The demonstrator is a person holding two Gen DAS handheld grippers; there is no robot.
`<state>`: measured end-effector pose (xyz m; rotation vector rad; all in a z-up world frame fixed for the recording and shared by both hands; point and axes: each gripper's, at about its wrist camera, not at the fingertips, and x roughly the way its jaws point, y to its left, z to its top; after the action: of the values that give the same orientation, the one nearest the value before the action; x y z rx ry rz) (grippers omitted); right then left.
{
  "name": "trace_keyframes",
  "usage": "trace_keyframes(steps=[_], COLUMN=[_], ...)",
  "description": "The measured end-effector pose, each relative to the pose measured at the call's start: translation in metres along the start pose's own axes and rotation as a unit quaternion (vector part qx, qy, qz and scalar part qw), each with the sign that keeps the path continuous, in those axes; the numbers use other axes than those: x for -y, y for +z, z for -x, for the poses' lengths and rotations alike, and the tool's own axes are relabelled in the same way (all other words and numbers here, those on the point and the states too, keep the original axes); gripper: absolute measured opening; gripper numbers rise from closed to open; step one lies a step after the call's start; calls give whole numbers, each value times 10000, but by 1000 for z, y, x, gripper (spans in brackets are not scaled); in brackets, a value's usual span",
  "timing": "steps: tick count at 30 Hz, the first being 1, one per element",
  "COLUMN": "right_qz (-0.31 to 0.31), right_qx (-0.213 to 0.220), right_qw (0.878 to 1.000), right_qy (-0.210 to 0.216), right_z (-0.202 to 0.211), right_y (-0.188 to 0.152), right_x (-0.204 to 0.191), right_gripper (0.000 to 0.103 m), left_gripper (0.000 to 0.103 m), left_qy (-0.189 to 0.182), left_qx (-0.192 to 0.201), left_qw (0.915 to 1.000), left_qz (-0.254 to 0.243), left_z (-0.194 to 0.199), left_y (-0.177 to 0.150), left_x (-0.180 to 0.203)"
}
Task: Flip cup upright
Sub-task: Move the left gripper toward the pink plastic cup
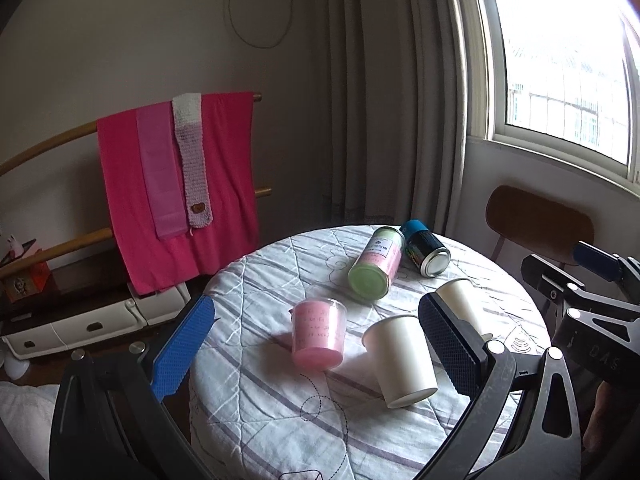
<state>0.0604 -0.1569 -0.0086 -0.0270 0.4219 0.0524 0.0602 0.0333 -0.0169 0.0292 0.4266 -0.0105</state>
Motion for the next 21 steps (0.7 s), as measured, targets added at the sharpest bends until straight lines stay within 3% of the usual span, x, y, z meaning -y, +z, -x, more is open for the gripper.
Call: trace_keyframes(steps=[10,21], right_qz=[83,86], right_qx=[-8,-186], right_qw=[9995,9993], right_qy=[-289,-297], right_z=[-12,-26], right_y=[1,1], right_x=[-4,-7], right_gripper=[82,82], left_gripper=[103,103], left_qy=[-200,-314], left_qx=[-125,-241], left_qw=[9997,9992], left_qz=[-8,-79], left_z=[-21,-41], left_y=[-2,-3], left_x=[2,-2])
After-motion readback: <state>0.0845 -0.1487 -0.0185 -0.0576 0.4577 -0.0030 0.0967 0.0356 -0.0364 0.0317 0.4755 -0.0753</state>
